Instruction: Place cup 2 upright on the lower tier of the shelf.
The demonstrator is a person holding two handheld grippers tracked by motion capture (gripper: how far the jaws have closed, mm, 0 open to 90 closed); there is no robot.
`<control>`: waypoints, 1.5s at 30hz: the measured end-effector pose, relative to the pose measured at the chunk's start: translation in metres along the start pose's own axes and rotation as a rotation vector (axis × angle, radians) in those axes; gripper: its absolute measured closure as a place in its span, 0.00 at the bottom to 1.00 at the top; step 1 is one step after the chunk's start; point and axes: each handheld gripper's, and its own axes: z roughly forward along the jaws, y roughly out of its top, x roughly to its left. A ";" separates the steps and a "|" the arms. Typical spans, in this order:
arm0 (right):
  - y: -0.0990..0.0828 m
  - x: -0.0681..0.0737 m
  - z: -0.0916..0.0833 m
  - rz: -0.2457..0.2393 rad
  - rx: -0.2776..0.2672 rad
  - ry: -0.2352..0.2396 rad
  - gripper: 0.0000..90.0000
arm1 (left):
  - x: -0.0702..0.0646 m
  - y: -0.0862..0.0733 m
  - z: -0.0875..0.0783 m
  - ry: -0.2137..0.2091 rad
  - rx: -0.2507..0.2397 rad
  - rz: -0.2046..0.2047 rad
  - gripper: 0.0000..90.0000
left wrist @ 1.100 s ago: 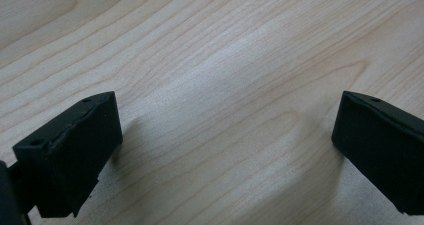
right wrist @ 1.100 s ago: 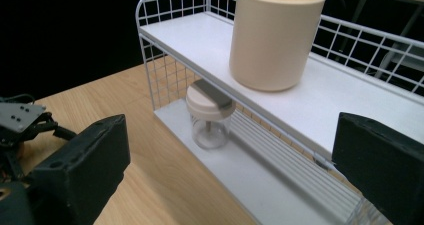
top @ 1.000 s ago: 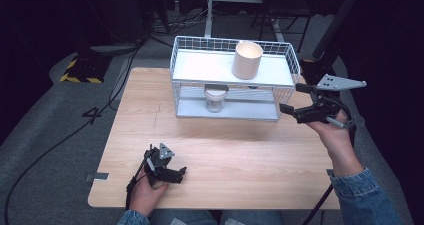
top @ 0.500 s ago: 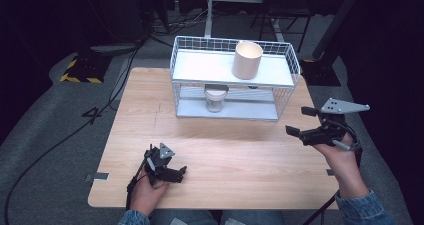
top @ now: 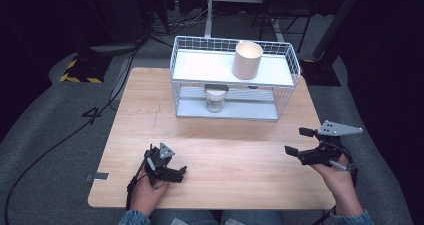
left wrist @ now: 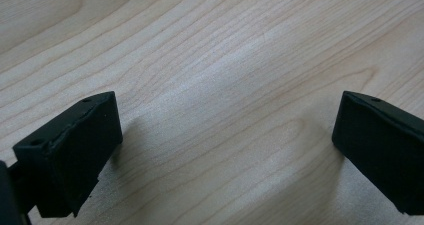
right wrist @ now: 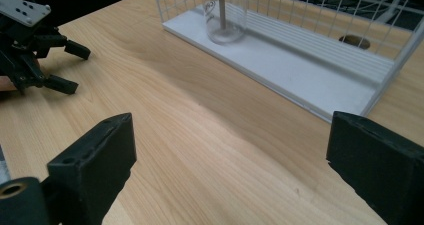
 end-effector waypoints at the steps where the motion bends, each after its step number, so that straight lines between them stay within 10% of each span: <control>1: -0.004 -0.001 0.001 0.011 -0.001 -0.001 0.07 | 0.000 0.000 0.000 0.000 0.000 0.001 0.00; 10: -0.046 -0.003 0.020 0.092 0.014 0.012 0.06 | 0.000 0.000 0.000 0.005 -0.002 -0.001 0.00; 45: -0.094 0.003 0.072 0.028 0.199 -0.148 0.06 | 0.000 0.001 0.001 0.012 -0.004 -0.006 0.00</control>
